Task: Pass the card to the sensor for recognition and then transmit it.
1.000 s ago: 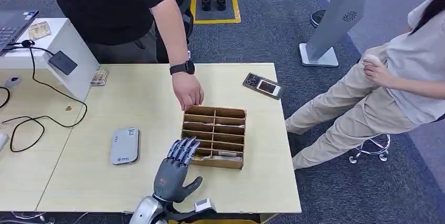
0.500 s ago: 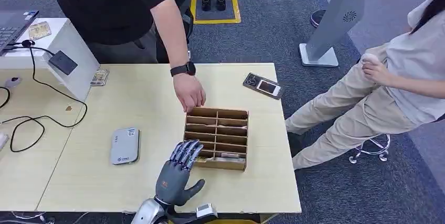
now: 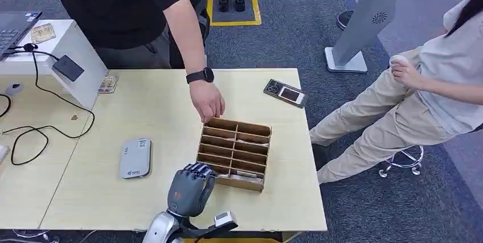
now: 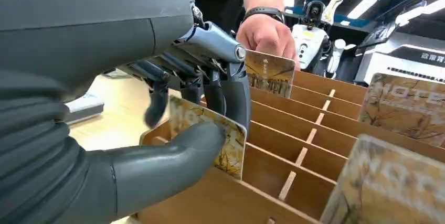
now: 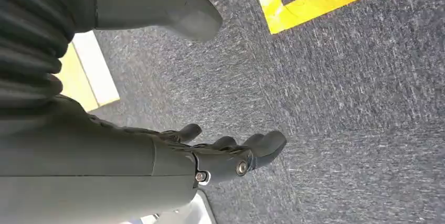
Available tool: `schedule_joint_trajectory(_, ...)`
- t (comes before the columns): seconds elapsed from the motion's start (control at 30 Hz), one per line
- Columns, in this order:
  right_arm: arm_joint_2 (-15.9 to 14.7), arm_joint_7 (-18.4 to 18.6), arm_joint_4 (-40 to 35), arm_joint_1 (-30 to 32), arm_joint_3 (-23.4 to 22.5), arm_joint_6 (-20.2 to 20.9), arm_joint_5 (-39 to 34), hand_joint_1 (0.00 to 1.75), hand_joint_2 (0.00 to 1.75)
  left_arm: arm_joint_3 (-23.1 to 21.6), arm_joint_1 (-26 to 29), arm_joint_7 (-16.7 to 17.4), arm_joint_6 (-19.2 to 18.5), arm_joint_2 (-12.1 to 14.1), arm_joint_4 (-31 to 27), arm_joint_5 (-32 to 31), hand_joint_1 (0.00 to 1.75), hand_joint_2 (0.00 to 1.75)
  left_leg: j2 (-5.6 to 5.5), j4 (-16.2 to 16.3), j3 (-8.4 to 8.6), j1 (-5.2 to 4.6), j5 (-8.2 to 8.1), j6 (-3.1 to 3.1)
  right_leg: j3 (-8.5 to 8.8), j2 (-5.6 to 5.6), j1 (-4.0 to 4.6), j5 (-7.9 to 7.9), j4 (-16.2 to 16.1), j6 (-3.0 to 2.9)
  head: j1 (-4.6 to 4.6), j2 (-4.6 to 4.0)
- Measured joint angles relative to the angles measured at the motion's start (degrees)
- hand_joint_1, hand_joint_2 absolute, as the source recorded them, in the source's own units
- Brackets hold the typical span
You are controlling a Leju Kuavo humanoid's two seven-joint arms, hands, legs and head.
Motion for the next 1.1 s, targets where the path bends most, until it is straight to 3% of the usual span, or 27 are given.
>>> schedule_joint_trajectory(0.17, -0.02, 0.0, 0.11, -0.01, 0.57, 0.33, 0.56, 0.0, 1.75, -0.98, -0.75, 1.02, 0.02, 0.02, 0.0, -0.48, 1.75, 1.75, 0.0, 0.0, 0.0, 0.0, 0.0, 0.0, 0.01, 0.0, 0.0, 0.0, 0.0, 0.0, 0.0, 0.0)
schedule_joint_trajectory(0.87, -0.02, -0.35, 0.39, -0.02, 1.88, 0.63, 1.71, 0.0, 1.75, -2.32, -0.53, -0.42, 0.02, 0.11, -0.42, 1.16, 1.75, 1.75, -0.01, 0.0, -0.01, 0.0, 0.0, 0.0, 0.01, -0.01, 0.0, 0.0, 0.0, 0.01, 0.0, 0.0)
schedule_joint_trajectory(0.93, -0.02, -0.17, 0.42, -0.01, 1.88, 0.61, 1.68, 0.0, 1.75, -2.25, -0.16, -1.62, 0.02, 0.11, -0.77, 1.84, 1.75, 1.75, -0.01, 0.0, -0.02, 0.0, -0.01, 0.01, 0.0, -0.01, 0.0, -0.01, 0.0, 0.01, 0.0, 0.0)
schedule_joint_trajectory(1.1, -0.02, 0.02, 0.48, 0.03, 1.88, 0.31, 1.53, 0.0, 1.75, 0.35, 0.81, -8.82, 0.02, -0.91, -2.03, 8.25, 1.75, 1.75, -0.01, 0.0, -0.02, 0.0, -0.01, 0.01, 0.0, -0.01, 0.0, -0.01, 0.0, 0.02, 0.0, 0.0)
